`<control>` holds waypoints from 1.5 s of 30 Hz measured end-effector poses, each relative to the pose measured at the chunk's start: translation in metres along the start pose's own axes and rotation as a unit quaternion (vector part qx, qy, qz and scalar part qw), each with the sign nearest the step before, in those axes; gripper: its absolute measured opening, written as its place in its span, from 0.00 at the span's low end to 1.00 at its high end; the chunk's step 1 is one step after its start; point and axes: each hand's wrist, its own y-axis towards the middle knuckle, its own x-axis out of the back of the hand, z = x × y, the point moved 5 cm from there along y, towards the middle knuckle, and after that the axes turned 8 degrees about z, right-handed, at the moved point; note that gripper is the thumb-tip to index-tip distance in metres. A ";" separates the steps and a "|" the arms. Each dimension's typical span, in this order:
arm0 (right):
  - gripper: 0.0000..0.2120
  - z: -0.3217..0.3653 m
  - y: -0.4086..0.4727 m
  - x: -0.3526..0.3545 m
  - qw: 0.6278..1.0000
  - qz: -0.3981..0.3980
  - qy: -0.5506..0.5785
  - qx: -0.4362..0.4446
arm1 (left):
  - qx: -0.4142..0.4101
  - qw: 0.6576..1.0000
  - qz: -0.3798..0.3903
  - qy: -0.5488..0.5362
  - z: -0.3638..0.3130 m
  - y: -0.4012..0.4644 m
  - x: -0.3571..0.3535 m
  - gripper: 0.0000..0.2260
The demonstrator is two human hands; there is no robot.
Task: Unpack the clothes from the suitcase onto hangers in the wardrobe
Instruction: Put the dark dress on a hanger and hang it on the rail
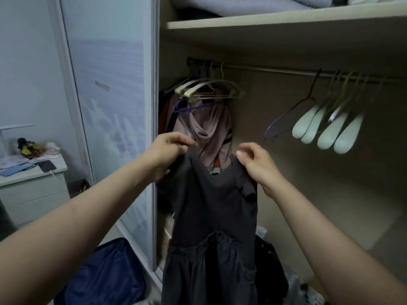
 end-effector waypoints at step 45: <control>0.08 -0.010 -0.042 0.075 0.958 -0.221 0.010 0.184 | -0.206 0.875 -0.089 0.429 -0.021 0.001 -0.055 0.29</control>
